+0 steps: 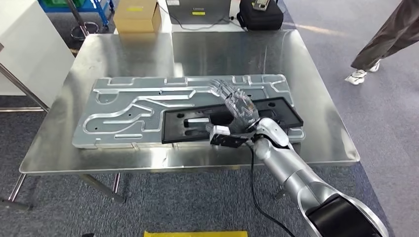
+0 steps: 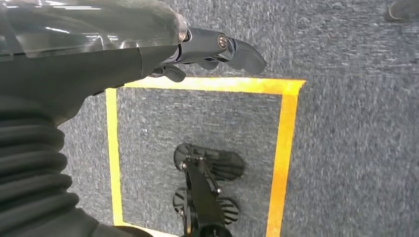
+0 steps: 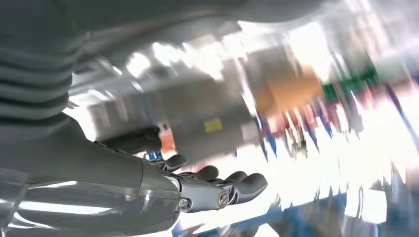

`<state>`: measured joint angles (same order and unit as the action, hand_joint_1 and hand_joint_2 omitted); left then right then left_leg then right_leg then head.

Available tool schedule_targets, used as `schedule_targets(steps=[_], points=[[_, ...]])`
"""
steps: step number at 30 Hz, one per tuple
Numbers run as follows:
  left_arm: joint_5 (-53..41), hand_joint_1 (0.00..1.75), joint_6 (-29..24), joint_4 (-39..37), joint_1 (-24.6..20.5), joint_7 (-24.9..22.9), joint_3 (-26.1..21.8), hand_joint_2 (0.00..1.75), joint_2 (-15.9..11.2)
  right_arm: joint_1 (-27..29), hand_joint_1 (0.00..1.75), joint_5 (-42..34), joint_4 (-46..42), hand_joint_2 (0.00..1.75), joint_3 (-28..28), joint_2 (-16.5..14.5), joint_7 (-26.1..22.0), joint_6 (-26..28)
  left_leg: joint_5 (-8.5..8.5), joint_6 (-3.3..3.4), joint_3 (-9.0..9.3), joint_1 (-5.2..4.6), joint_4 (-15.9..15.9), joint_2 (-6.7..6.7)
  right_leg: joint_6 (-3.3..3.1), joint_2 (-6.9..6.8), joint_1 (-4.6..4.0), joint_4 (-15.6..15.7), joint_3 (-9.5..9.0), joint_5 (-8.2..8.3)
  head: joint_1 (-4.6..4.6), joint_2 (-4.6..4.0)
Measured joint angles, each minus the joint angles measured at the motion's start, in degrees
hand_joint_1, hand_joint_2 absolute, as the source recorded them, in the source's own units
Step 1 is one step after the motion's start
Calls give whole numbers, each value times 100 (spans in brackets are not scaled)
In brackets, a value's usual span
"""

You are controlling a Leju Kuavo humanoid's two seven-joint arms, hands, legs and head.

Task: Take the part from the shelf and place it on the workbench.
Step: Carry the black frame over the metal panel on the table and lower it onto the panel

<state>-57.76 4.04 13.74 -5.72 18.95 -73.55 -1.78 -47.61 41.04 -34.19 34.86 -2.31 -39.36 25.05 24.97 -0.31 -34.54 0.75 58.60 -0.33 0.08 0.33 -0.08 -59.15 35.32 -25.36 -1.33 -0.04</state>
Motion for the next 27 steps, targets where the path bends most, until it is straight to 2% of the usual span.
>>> schedule_targets(steps=[2, 4, 5, 7, 8, 9, 10, 11, 13, 14, 16, 18, 19, 21, 22, 23, 24, 25, 26, 27], points=[[39, 0, 37, -2, 14, 51, 0, 0, 4, 403, 0, -517, -966, 0, -148, 182, -36, 282, 18, -55, 8, 9, -4, -4, -46, -9, 6, 40, -20, 12, -1, 0], [118, 0, 64, -3, 42, 115, -5, 0, 13, 890, 0, -700, -2034, 0, -394, 395, -39, 737, 193, -103, -67, 16, 207, 0, -109, -36, 34, 96, -66, 27, 10, 0], [170, 0, 68, -4, 60, 145, -14, 0, 16, 1185, 0, -707, -2632, 0, -578, 504, -41, 987, 364, -120, -176, 22, 479, 4, -137, -52, 39, 113, -89, 27, 17, 0], [283, 0, 63, -4, 102, 181, -50, 0, 24, 1872, 0, -612, -3835, 0, -1051, 716, -43, 1360, 726, -151, -487, 28, 1230, 9, -173, -79, 31, 114, -109, 4, 25, 0], [336, 0, 52, -4, 124, 181, -77, 0, 31, 2243, 0, -566, -4384, 0, -1328, 798, -44, 1448, 804, -162, -596, 33, 1488, 10, -174, -88, 29, 108, -121, -9, 24, -1], [387, 0, 37, -4, 148, 175, -109, 0, 40, 2620, 0, -549, -4902, 0, -1637, 868, -44, 1488, 780, -170, -617, 38, 1556, 11, -170, -94, 28, 100, -131, -21, 23, -1], [437, 0, 14, -4, 170, 167, -146, 0, 51, 2978, 0, -568, -5351, 0, -1961, 918, -44, 1501, 650, -169, -525, 43, 1385, 11, -159, -95, 31, 85, -141, -34, 24, 0], [485, 0, -13, -4, 187, 161, -186, 0, 61, 3333, 0, -618, -5759, 0, -2319, 957, -43, 1507, 463, -160, -345, 48, 1036, 10, -140, -91, 35, 67, -152, -50, 24, 0], [567, 0, -67, -4, 206, 148, -272, 0, 86, 3988, 0, -747, -6347, 0, -3046, 1000, -41, 1512, 216, -114, 17, 41, 330, -6, -89, -80, 28, 23, -154, -85, 21, 0], [596, 0, -86, -4, 213, 139, -312, 0, 101, 4256, 0, -809, -6539, 0, -3382, 1004, -39, 1512, 174, -88, 110, 29, 140, -13, -58, -73, 26, 6, -144, -90, 18, 0], [642, 0, -126, -4, 225, 127, -379, 0, 130, 4655, 0, -889, -6783, 0, -3898, 1015, -34, 1508, 167, -28, 135, -2, 64, -12, 7, -55, 27, -4, -124, -72, 16, 0], [682, 0, -175, -3, 224, 122, -428, 0, 170, 4959, 0, -665, -6751, 0, -4330, 1014, 81, 1444, 109, 69, 136, 0, 15, 6, 78, -43, 47, -31, -120, -119, 18, 0], [697, 0, -190, -2, 218, 116, -451, 0, 191, 5076, 0, -396, -6530, 0, -4599, 997, 172, 1375, 69, 123, 131, 6, -19, 14, 109, -39, 57, -134, -93, -243, 15, 0], [711, 0, -189, 1, 211, 104, -482, 0, 239, 5227, 0, 95, -5826, 0, -5176, 940, 276, 1270, -9, 200, 71, -4, -54, 19, 159, -34, 81, -646, 71, -694, 10, 0], [710, 0, -180, 2, 215, 99, -490, 0, 256, 5256, 0, 213, -5409, 0, -5453, 911, 234, 1272, -46, 220, 21, -20, -53, 14, 177, -34, 92, -988, 180, -931, 9, 0], [699, 0, -167, 2, 222, 96, -494, 0, 275, 5269, 0, 251, -4970, 0, -5688, 890, 167, 1315, -87, 227, -41, -39, -48, 10, 191, -34, 102, -1273, 252, -1083, 11, 0], [684, 0, -156, 3, 230, 94, -497, 0, 287, 5246, 0, 293, -4445, 0, -5901, 886, 111, 1367, -129, 226, -102, -54, -43, 9, 197, -35, 106, -1406, 245, -1117, 12, 0], [663, 0, -145, 3, 236, 92, -500, 0, 299, 5182, 0, 360, -3760, 0, -6116, 906, 77, 1415, -172, 224, -160, -65, -40, 13, 196, -35, 107, -1345, 131, -1041, 13, 0], [640, 0, -138, 3, 232, 91, -502, 0, 307, 5110, 0, 443, -3008, 0, -6337, 940, 72, 1445, -219, 219, -219, -72, -36, 14, 187, -39, 109, -1087, -94, -894, 12, 0], [625, 0, -130, 3, 222, 91, -502, 0, 315, 5056, 0, 544, -2281, 0, -6564, 974, 98, 1461, -262, 210, -266, -76, -28, 4, 168, -43, 111, -695, -400, -768, 11, 0]])
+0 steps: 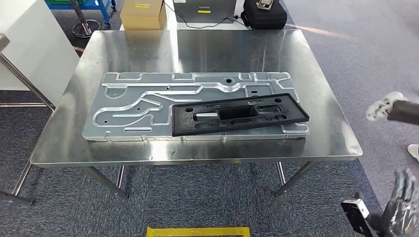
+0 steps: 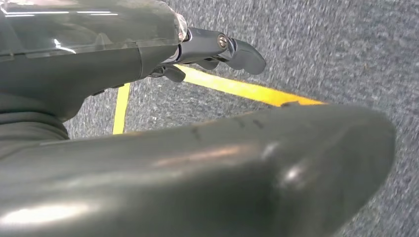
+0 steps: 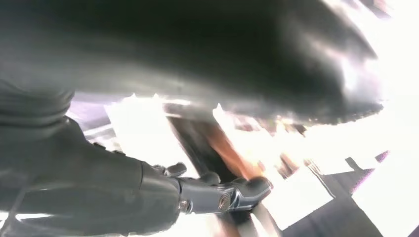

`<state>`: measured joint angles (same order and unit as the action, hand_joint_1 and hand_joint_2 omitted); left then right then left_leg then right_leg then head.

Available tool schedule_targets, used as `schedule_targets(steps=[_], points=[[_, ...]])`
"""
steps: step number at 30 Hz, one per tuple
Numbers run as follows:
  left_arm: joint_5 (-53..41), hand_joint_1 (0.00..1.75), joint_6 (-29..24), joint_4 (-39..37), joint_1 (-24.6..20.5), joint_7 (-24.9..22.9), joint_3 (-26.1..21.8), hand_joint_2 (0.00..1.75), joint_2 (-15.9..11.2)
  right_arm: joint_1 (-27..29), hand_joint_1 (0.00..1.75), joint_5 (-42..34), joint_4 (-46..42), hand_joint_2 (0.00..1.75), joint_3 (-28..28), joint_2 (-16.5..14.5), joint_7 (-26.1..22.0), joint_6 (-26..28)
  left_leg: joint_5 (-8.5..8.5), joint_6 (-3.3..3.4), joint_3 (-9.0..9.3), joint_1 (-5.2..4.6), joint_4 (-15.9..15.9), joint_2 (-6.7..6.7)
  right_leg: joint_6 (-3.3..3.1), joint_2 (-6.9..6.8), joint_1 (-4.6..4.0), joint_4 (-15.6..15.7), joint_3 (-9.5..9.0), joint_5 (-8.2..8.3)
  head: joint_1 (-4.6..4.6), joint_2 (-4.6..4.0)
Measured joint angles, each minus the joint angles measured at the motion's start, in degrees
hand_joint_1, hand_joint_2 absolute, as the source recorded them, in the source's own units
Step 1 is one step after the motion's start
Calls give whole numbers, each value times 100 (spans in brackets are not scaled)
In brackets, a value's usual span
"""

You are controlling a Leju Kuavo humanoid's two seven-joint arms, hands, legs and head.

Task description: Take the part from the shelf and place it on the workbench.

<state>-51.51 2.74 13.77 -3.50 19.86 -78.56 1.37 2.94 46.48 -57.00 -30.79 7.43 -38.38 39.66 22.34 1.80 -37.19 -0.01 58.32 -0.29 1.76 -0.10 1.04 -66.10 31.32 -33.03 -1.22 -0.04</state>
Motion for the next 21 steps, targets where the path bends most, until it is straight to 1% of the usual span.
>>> schedule_targets(steps=[1, 2, 3, 4, 5, 6, 7, 8, 9, 10, 11, 12, 13, 14, 15, 16, 17, 18, 19, 20, 21], points=[[-11, 0, 9, 0, -1, 0, -1, 0, 8, -35, 0, 124, 646, 0, -221, 27, 69, -6, -42, -16, -40, -9, 7, -14, -20, -2, -9, 419, -298, 60, -6, 0], [-23, 0, 21, 0, 7, 0, -1, 0, 17, -48, 0, 273, 1143, 0, -398, 39, 223, -70, -85, -46, -54, -15, 1, -27, -43, -3, -25, 725, -505, 96, 4, 0], [-39, 0, 36, 0, 25, 1, -1, 0, 25, -70, 0, 462, 1571, 0, -519, 41, 509, -214, -129, -84, -55, -13, -10, -28, -66, 1, -51, 917, -614, 95, 8, 0], [-71, 0, 56, 0, 46, 0, -1, 0, 31, -115, 0, 680, 1994, 0, -588, 43, 951, -468, -179, -128, -52, -4, -33, -17, -91, 6, -84, 987, -621, 116, 15, 0], [-117, 0, 79, 0, 58, -2, -1, 0, 34, -150, 0, 889, 2410, 0, -622, 23, 1492, -809, -229, -173, -49, 6, -55, -6, -130, 4, -90, 997, -579, 183, 21, 0], [-174, 0, 103, 0, 61, -7, 2, 0, 35, -175, 0, 1064, 2781, 0, -638, -19, 2067, -1189, -214, -210, -72, 22, -41, 2, -170, -8, -91, 1023, -543, 236, 13, 0], [-237, 0, 128, -1, 63, -19, 8, 0, 39, -181, 0, 1180, 3091, 0, -648, -80, 2628, -1605, -87, -245, -112, 32, 39, 2, -224, -23, -84, 1033, -489, 304, 17, 0], [-299, 0, 149, -1, 74, -41, 18, 0, 46, -177, 0, 1235, 3337, 0, -661, -162, 3093, -1989, 159, -277, -167, 39, 229, 1, -273, -41, -72, 1045, -424, 371, 23, 0], [-359, 0, 171, -3, 87, -73, 31, 0, 57, -181, 0, 1247, 3532, 0, -677, -253, 3467, -2338, 490, -305, -231, 53, 523, 2, -310, -53, -77, 1039, -349, 432, 34, 0], [-415, 0, 188, -5, 98, -108, 48, 0, 72, -185, 0, 1221, 3702, 0, -700, -346, 3766, -2653, 811, -330, -287, 59, 895, 3, -338, -54, -83, 1030, -262, 493, 46, 0], [-468, 0, 202, -7, 101, -144, 63, 0, 85, -195, 0, 1181, 3850, 0, -729, -437, 3977, -2913, 1017, -347, -313, 62, 1252, 3, -347, -53, -90, 1014, -168, 554, 54, 0], [-518, 0, 219, -8, 94, -183, 84, 0, 93, -212, 0, 1135, 3973, 0, -766, -518, 4145, -3158, 1074, -355, -283, 61, 1496, 3, -349, -52, -96, 990, -69, 613, 57, 0], [-568, 0, 237, -9, 80, -217, 109, 0, 98, -232, 0, 1097, 4074, 0, -809, -579, 4285, -3397, 1000, -355, -178, 60, 1578, 2, -345, -51, -100, 958, 33, 668, 61, 0], [-613, 0, 259, -9, 65, -250, 138, 0, 98, -257, 0, 1081, 4150, 0, -849, -631, 4396, -3624, 849, -344, 26, 56, 1455, 2, -339, -51, -102, 919, 132, 716, 61, 0], [-650, 0, 278, -9, 48, -277, 170, 0, 97, -285, 0, 1093, 4208, 0, -880, -675, 4475, -3824, 720, -320, 318, 45, 1158, 1, -330, -51, -102, 877, 215, 756, 62, 0], [-680, 0, 294, -9, 27, -294, 198, 0, 98, -313, 0, 1139, 4255, 0, -897, -731, 4500, -3974, 692, -286, 673, 27, 729, 0, -314, -51, -107, 834, 283, 791, 61, 0], [-703, 0, 307, -10, 6, -305, 224, 0, 105, -342, 0, 1206, 4290, 0, -903, -778, 4473, -4071, 742, -252, 996, 9, 293, 0, -292, -54, -109, 800, 331, 827, 61, 0], [-721, 0, 320, -14, -14, -312, 245, 0, 118, -371, 0, 1283, 4319, 0, -900, -819, 4412, -4129, 821, -217, 1214, -14, -35, 0, -264, -57, -106, 779, 360, 869, 60, 0], [-737, 0, 332, -20, -27, -317, 266, 0, 140, -398, 0, 1355, 4343, 0, -890, -856, 4336, -4158, 884, -184, 1325, -34, -237, 2, -230, -60, -99, 775, 380, 918, 60, 0], [-756, 0, 344, -30, -30, -320, 287, 0, 170, -420, 0, 1418, 4365, 0, -875, -876, 4262, -4168, 867, -151, 1326, -38, -309, 7, -193, -61, -94, 788, 392, 976, 60, 0], [-774, 0, 355, -41, -34, -322, 305, 0, 207, -440, 0, 1477, 4388, 0, -855, -896, 4198, -4164, 804, -112, 1285, -35, -327, 23, -159, -53, -82, 783, 410, 990, 61, 0]])
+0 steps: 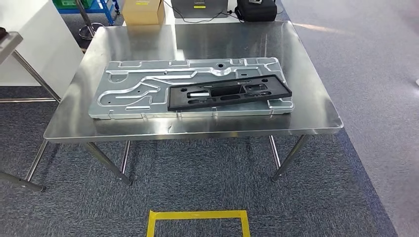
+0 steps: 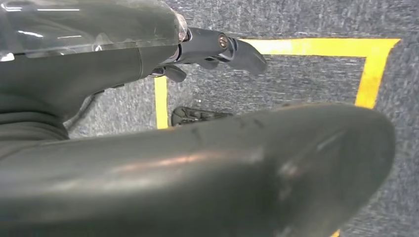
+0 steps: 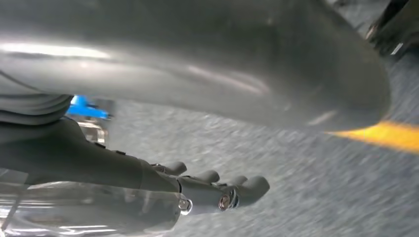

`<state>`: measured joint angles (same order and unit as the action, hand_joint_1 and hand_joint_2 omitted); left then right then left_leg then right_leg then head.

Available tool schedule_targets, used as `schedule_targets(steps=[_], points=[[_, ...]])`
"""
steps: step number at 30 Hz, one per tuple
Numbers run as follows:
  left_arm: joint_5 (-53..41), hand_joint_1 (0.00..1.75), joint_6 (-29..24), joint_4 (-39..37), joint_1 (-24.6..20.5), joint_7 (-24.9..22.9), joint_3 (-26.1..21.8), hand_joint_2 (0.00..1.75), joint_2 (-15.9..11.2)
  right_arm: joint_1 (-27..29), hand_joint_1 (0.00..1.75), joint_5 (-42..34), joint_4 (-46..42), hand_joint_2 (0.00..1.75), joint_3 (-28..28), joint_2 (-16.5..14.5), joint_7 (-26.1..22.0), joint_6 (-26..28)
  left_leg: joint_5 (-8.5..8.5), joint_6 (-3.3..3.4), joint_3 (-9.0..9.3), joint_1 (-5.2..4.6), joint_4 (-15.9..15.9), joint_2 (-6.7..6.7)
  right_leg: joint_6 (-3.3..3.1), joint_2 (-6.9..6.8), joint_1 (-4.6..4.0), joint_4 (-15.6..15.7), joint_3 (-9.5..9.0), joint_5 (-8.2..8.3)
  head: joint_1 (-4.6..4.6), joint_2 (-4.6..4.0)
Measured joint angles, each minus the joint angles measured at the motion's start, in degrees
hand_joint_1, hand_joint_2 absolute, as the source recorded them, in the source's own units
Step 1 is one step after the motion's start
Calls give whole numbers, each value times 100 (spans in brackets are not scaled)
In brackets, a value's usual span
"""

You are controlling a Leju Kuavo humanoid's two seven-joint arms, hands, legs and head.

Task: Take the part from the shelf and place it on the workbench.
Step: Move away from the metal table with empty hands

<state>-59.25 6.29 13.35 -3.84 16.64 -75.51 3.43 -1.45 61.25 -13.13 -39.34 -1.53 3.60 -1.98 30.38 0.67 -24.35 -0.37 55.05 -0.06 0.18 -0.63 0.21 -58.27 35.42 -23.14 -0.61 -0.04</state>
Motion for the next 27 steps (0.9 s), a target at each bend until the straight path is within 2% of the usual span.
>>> schedule_targets(steps=[1, 2, 4, 5, 6, 7, 8, 9, 10, 11, 12, 13, 15, 16, 17, 18, 20, 21, 22, 23, 24, 25, 26, 27], points=[[-16, 0, 9, -11, -2, -1, 19, 0, 41, -16, 0, 52, 17, 0, 23, -14, -51, 21, -72, 45, -45, 10, -23, 17, 34, 10, 8, -48, 31, -80, 0, 0], [-36, 0, 18, -19, -4, -1, 35, 0, 80, -27, 0, 102, 32, 0, 46, -22, -91, 55, -152, 87, -107, 24, -45, 33, 66, 23, 14, -195, 85, -280, -3, 0], [-64, 0, 34, -30, -7, -2, 64, 0, 153, -47, 0, 180, 47, 0, 87, -21, -114, 129, -284, 136, -271, 31, -37, 52, 122, 38, 42, -782, 241, -868, -9, 0], [-83, 0, 38, -35, -9, -9, 79, 0, 184, -54, 0, 211, 53, 0, 103, -16, -91, 153, -349, 139, -365, 32, -17, 57, 149, 40, 54, -1144, 310, -1079, -9, 0], [-102, 0, 41, -42, -14, -20, 96, 0, 217, -60, 0, 240, 59, 0, 117, -9, -57, 156, -410, 131, -462, 33, 7, 62, 174, 40, 70, -1420, 335, -1137, -9, 0], [-116, 0, 39, -46, -21, -38, 115, 0, 247, -64, 0, 268, 63, 0, 130, 1, -10, 138, -467, 117, -561, 36, 36, 67, 196, 40, 89, -1561, 298, -1066, -9, 0], [-129, 0, 28, -51, -29, -65, 131, 0, 277, -71, 0, 303, 68, 0, 144, 19, 53, 93, -520, 99, -666, 42, 76, 71, 214, 40, 111, -1511, 164, -893, -9, 0], [-133, 0, 14, -56, -39, -93, 142, 0, 306, -78, 0, 347, 73, 0, 162, 43, 133, 23, -566, 74, -769, 47, 128, 72, 232, 40, 135, -1255, -76, -726, -9, 0], [-128, 0, -4, -60, -49, -117, 148, 0, 334, -91, 0, 400, 77, 0, 185, 73, 235, -71, -603, 46, -864, 44, 187, 72, 244, 43, 151, -867, -384, -659, -9, 0], [-119, 0, -21, -65, -58, -133, 150, 0, 364, -105, 0, 453, 80, 0, 209, 113, 344, -174, -636, 13, -945, 41, 248, 72, 237, 52, 153, -444, -683, -679, -5, 0], [-108, 0, -32, -69, -70, -139, 150, 0, 391, -116, 0, 497, 87, 0, 233, 148, 441, -271, -670, -23, -1002, 35, 297, 74, 217, 59, 147, -116, -889, -759, -3, 0], [-95, 0, -42, -73, -79, -138, 150, 0, 417, -122, 0, 528, 93, 0, 253, 185, 516, -355, -709, -58, -1040, 33, 323, 75, 181, 67, 127, 72, -983, -837, 0, 0], [-83, 0, -59, -85, -90, -137, 150, 0, 465, -114, 0, 573, 109, 0, 288, 248, 597, -490, -793, -134, -1092, 53, 330, 76, 80, 57, 102, 139, -931, -809, -3, 0], [-81, 0, -68, -91, -88, -137, 150, 0, 483, -111, 0, 592, 115, 0, 306, 279, 611, -541, -757, -165, -1129, 67, 355, 72, 29, 43, 98, 142, -878, -751, 0, 0], [-84, 0, -76, -96, -82, -137, 150, 0, 500, -107, 0, 611, 120, 0, 324, 303, 595, -573, -598, -189, -1188, 80, 462, 68, -27, 27, 97, 149, -809, -682, 3, 0], [-90, 0, -86, -101, -74, -138, 150, 0, 515, -99, 0, 627, 126, 0, 339, 322, 537, -573, -329, -204, -1269, 93, 675, 64, -72, 12, 96, 155, -722, -607, 13, 0], [-118, 0, -111, -106, -65, -139, 151, 0, 540, -89, 0, 651, 126, 0, 351, 341, 324, -492, 294, -215, -1424, 100, 1352, 61, -124, 4, 63, 144, -528, -462, 34, -1], [-135, 0, -126, -107, -62, -139, 152, 0, 547, -83, 0, 662, 127, 0, 354, 342, 193, -431, 453, -216, -1454, 101, 1680, 59, -132, 4, 44, 134, -424, -389, 40, -1], [-150, 0, -139, -107, -63, -139, 155, 0, 550, -84, 0, 673, 128, 0, 358, 336, 70, -374, 439, -209, -1409, 99, 1883, 58, -135, 3, 26, 116, -311, -314, 41, -1], [-159, 0, -151, -107, -64, -138, 161, 0, 551, -88, 0, 680, 130, 0, 367, 327, -28, -325, 302, -196, -1282, 95, 1916, 56, -134, 3, 11, 94, -199, -244, 43, -1], [-166, 0, -159, -107, -69, -138, 167, 0, 551, -94, 0, 686, 131, 0, 379, 316, -96, -291, 111, -171, -1058, 84, 1745, 55, -129, 4, 0, 69, -97, -181, 43, 0], [-173, 0, -167, -107, -79, -137, 175, 0, 550, -105, 0, 687, 131, 0, 393, 301, -156, -260, -25, -130, -747, 67, 1405, 54, -121, 3, -5, 42, -11, -122, 43, 0], [-186, 0, -176, -107, -94, -136, 182, 0, 544, -115, 0, 679, 132, 0, 404, 272, -236, -223, -38, -86, -408, 43, 949, 56, -105, 2, -13, 19, 51, -71, 43, 0], [-218, 0, -185, -107, -115, -131, 190, 0, 538, -125, 0, 655, 133, 0, 412, 242, -377, -161, 34, -44, -121, 20, 512, 57, -82, -4, -15, 3, 97, -16, 42, 0]])
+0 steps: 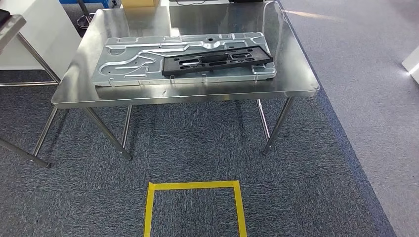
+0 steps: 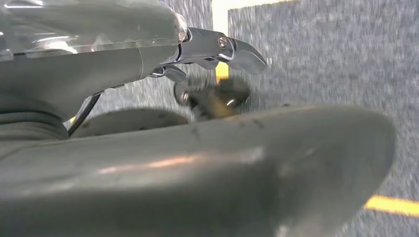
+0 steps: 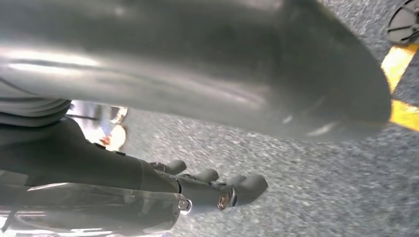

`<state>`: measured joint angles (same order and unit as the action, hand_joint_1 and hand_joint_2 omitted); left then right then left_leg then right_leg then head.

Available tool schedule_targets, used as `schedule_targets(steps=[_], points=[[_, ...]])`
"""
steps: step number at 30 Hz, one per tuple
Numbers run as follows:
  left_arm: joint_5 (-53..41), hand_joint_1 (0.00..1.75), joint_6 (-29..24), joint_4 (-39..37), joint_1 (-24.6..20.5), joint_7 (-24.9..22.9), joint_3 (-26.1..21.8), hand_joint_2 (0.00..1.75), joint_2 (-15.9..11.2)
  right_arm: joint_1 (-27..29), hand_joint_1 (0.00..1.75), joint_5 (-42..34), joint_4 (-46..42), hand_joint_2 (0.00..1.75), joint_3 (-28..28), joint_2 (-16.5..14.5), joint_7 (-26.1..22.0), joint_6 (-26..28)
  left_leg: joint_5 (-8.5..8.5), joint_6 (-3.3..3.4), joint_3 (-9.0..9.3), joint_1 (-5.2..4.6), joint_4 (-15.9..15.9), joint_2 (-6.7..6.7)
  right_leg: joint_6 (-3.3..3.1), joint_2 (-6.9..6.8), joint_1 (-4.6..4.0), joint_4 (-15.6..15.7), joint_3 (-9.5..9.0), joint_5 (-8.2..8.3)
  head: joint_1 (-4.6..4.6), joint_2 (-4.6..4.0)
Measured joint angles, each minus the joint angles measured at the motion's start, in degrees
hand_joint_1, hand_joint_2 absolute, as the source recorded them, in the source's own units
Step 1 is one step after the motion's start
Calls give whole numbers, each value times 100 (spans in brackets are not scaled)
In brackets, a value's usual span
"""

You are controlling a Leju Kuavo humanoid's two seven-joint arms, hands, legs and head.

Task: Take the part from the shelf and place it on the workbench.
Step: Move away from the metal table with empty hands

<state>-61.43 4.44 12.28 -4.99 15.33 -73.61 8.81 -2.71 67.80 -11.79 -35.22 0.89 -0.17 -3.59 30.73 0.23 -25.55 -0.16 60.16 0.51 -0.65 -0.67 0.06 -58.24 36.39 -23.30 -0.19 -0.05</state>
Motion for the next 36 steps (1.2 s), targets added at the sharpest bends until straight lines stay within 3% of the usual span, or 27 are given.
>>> schedule_targets(steps=[2, 4, 5, 6, 8, 9, 10, 11, 12, 13, 14, 16, 17, 19, 20, 22, 24, 25, 27, 29, 31, 32, 34, 35, 36], points=[[-106, 0, -9, 0, -34, 18, 41, 0, -29, -26, 0, -73, 4, 0, 5, -95, -393, 166, 147, 69, 253, -39, -494, 4, 60, -17, 10, 8, 51, 125, 0, 0], [-204, 0, -2, 0, -40, 38, 110, 0, -77, -53, 0, -125, 15, 0, 6, -211, -661, 310, 37, 136, 194, -24, -577, 19, 122, -12, 21, 21, 88, 179, 2, 0], [-228, 0, 1, 1, -42, 53, 140, 0, -108, -67, 0, -133, 20, 0, 7, -271, -687, 346, -49, 177, 140, -9, -603, 33, 151, 5, 29, -44, 118, 52, -3, 0], [-240, 0, 3, 2, -43, 78, 163, 0, -141, -79, 0, -135, 27, 0, 8, -336, -648, 353, -142, 207, 70, 8, -626, 45, 178, 23, 38, -208, 165, -191, -6, 0], [-251, 0, 5, 2, -49, 136, 200, 0, -205, -96, 0, -128, 45, 0, 10, -435, -445, 312, -286, 240, -113, 4, -612, 54, 233, 42, 82, -837, 281, -826, -14, 0], [-255, 0, 6, 2, -47, 155, 216, 0, -233, -96, 0, -125, 57, 0, 10, -467, -296, 269, -355, 234, -211, 1, -595, 55, 263, 43, 105, -1196, 322, -1004, -12, 0], [-259, 0, 6, 2, -46, 161, 228, 0, -257, -95, 0, -126, 68, 0, 10, -486, -127, 215, -421, 221, -317, 2, -567, 58, 294, 43, 129, -1473, 324, -1029, -12, 0], [-264, 0, 5, 2, -46, 149, 238, 0, -278, -94, 0, -142, 75, 0, 8, -496, 60, 140, -480, 199, -432, 8, -526, 62, 323, 42, 154, -1595, 255, -911, -11, 0], [-278, 0, 3, 2, -45, 122, 246, 0, -296, -96, 0, -175, 77, 0, -3, -498, 275, 42, -531, 171, -551, 19, -469, 66, 349, 42, 179, -1523, 95, -732, -11, 0], [-308, 0, 0, 2, -46, 79, 257, 0, -315, -98, 0, -227, 78, 0, -26, -498, 501, -70, -573, 139, -668, 31, -401, 68, 372, 42, 205, -1272, -159, -596, -12, 0], [-352, 0, -6, 4, -44, 22, 275, 0, -339, -100, 0, -291, 78, 0, -62, -502, 735, -192, -602, 104, -776, 37, -323, 68, 390, 43, 221, -881, -486, -565, -15, 0], [-461, 0, -17, 7, -35, -86, 334, 0, -388, -91, 0, -397, 78, 0, -167, -512, 1129, -379, -663, 24, -931, 35, -187, 68, 344, 59, 212, -149, -980, -762, -6, 1], [-507, 0, -23, 9, -28, -122, 366, 0, -409, -75, 0, -426, 78, 0, -218, -519, 1253, -430, -705, -19, -981, 35, -155, 70, 295, 67, 188, 46, -1075, -851, 1, 1], [-571, 0, -28, 9, 0, -137, 420, 0, -440, -27, 0, -451, 81, 0, -305, -530, 1377, -465, -773, -105, -1048, 65, -135, 65, 163, 60, 166, 116, -1010, -830, 10, 0], [-590, 0, -27, 9, 18, -127, 440, 0, -457, -8, 0, -456, 85, 0, -340, -538, 1402, -471, -687, -136, -1086, 83, -86, 54, 99, 48, 160, 118, -957, -773, 14, 0], [-620, 0, -19, 9, 52, -94, 479, 0, -480, 14, 0, -460, 93, 0, -394, -549, 1423, -476, -187, -171, -1216, 108, 306, 24, -3, 22, 151, 124, -821, -640, 30, 0], [-635, 0, 1, 9, 62, -37, 516, 0, -484, 28, 0, -458, 95, 0, -428, -552, 1386, -472, 359, -180, -1349, 110, 997, 9, -48, 17, 116, 115, -647, -501, 48, 0], [-637, 0, 18, 9, 59, 14, 532, 0, -485, 32, 0, -444, 95, 0, -440, -557, 1321, -459, 448, -179, -1358, 109, 1280, 6, -54, 14, 96, 106, -550, -431, 53, 0], [-632, 0, 46, 9, 46, 146, 558, 0, -492, 34, 0, -363, 95, 0, -451, -584, 1035, -333, 225, -158, -1148, 104, 1381, 3, -51, 14, 70, 75, -353, -300, 53, 0], [-622, 0, 66, 9, 13, 262, 571, 0, -499, 26, 0, -263, 95, 0, -432, -640, 570, -92, -48, -105, -600, 88, 793, -3, -26, 16, 61, 31, -187, -188, 56, 0], [-624, 0, 79, 9, -50, 328, 579, 0, -507, -4, 0, -201, 95, 0, -396, -715, 85, 153, 22, -40, 1, 54, -68, -7, 24, 13, 49, -9, -80, -83, 54, 0], [-629, 0, 81, 9, -84, 343, 590, 0, -510, -24, 0, -179, 95, 0, -376, -750, -110, 256, 104, -12, 166, 36, -351, -9, 59, 7, 50, -15, -45, -22, 54, 0], [-638, 0, 83, 9, -122, 346, 612, 0, -511, -54, 0, -147, 97, 0, -346, -797, -329, 393, 102, 46, 181, 28, -532, -2, 135, -5, 59, -4, 5, 90, 49, 1], [-637, 0, 83, 9, -128, 342, 620, 0, -511, -67, 0, -140, 100, 44, -335, -809, -375, 431, 35, 83, 128, 33, -540, 9, 167, 3, 68, -24, 32, 59, 50, 1], [-635, 0, 81, 9, -129, 332, 624, 0, -511, -77, 0, -135, 102, 87, -327, -818, -407, 471, -43, 127, 68, 41, -556, 20, 192, 15, 74, -127, 71, -103, 43, 1]])
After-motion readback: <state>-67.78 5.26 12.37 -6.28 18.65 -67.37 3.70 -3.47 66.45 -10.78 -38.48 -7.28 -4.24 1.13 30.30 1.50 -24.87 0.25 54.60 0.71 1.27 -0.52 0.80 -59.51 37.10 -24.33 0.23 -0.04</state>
